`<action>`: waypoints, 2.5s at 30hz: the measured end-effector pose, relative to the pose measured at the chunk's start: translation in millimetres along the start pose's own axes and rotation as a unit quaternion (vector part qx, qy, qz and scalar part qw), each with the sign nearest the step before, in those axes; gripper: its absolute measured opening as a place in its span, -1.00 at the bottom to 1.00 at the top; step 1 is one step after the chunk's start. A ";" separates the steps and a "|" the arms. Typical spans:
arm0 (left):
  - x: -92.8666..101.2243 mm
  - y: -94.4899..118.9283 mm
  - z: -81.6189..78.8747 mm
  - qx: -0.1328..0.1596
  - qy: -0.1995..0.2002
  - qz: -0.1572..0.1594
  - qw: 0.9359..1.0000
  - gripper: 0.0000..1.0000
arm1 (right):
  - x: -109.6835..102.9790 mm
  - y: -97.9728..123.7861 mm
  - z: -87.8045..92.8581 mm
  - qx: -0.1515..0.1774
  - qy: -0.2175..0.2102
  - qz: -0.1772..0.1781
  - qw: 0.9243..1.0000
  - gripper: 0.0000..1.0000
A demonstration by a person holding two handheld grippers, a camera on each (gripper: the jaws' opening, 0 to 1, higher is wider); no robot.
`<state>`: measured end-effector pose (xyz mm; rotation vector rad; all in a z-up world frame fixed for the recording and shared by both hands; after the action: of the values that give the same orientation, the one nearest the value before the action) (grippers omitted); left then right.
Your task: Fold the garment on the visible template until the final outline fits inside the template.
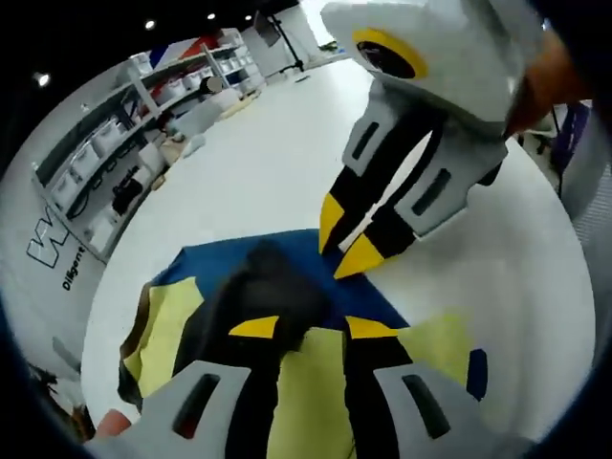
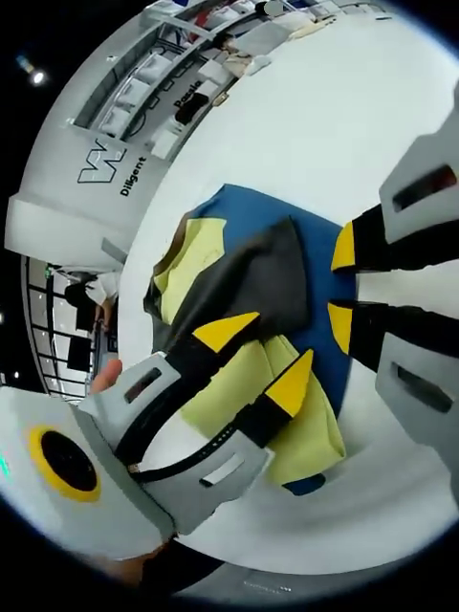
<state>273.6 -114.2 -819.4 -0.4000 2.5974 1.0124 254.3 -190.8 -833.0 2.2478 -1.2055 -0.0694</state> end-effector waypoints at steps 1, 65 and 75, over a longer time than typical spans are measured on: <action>-1.3 -0.7 -0.6 -0.001 -0.002 -0.001 1.000 -0.54 | -0.1 0.0 0.0 0.000 0.000 0.000 1.000 -0.88; -107.8 133.3 109.0 0.092 0.333 -0.310 0.886 -1.00 | -3.2 -0.6 -0.4 -0.001 0.014 -0.006 1.000 -0.96; -125.8 179.9 150.5 0.088 0.362 -0.371 0.851 -1.00 | -3.7 -0.6 -0.5 -0.002 0.017 -0.006 1.000 -0.98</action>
<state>350.7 135.0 -766.6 -1.8505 2.6331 0.3590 252.7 -187.5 -833.7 2.2441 -1.1724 -0.0384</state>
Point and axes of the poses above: the point that each gripper's makers call its tool centre point, and the gripper's own axes: y roughly backward along the fingers, x roughly to its right, z roughly out of its underside, the point moved 5 cm from there along y, roughly backward along the fingers, and after that the axes turned 9 degrees about x, right-handed, at the moved point
